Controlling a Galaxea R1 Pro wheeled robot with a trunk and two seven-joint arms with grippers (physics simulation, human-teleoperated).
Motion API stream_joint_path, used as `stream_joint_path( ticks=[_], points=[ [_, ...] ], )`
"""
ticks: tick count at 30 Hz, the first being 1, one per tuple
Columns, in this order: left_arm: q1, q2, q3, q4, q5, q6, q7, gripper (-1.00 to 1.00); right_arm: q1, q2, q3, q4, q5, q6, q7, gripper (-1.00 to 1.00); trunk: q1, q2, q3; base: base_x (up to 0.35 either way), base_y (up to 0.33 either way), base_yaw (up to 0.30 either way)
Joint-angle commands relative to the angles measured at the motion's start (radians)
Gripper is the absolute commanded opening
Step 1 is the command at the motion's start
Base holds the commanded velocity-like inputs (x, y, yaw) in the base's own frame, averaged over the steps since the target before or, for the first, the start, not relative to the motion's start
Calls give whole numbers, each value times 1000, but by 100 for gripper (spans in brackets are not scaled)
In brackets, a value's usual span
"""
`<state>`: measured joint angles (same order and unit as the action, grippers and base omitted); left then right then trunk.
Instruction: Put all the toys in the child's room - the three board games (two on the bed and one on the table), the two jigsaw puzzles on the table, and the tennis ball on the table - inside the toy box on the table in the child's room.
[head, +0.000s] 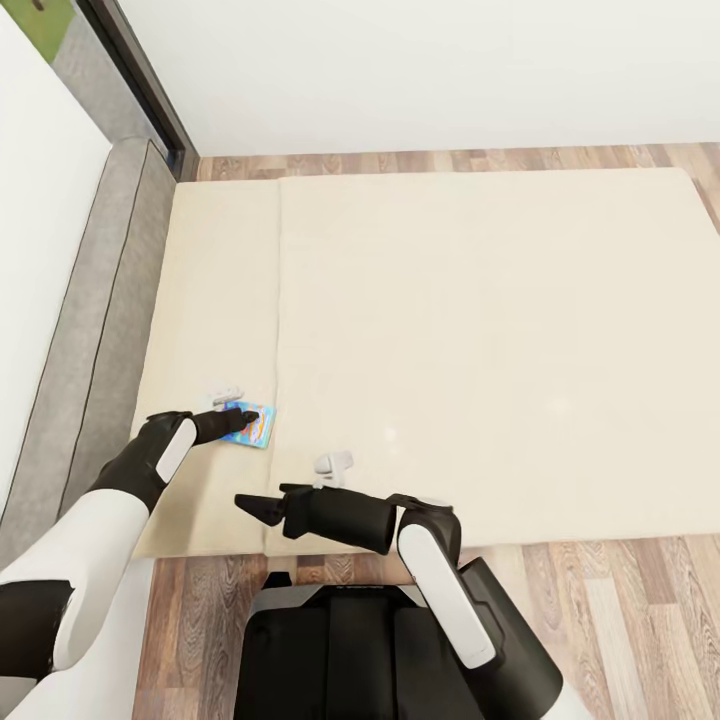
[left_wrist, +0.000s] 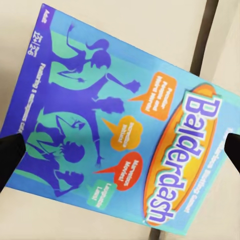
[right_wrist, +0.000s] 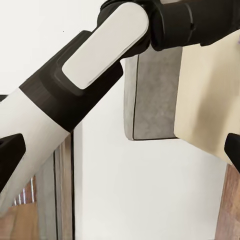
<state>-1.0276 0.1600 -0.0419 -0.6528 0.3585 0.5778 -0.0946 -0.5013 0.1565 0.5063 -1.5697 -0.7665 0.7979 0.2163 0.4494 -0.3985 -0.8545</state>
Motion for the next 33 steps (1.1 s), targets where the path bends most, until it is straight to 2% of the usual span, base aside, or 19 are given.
stream_joint_path(
  ticks=[1, 33],
  points=[
    [0, 1, -3, -1, 2, 4, 0, 100, 0, 2, -1, 1, 4, -1, 4, 100, 1, -2, -1, 0, 0, 0],
    [1, 5, 3, -1, 3, 4, 0, 100, 0, 6, 0, 7, 4, -13, 5, 100, 1, -2, -1, 0, 0, 0]
  ],
)
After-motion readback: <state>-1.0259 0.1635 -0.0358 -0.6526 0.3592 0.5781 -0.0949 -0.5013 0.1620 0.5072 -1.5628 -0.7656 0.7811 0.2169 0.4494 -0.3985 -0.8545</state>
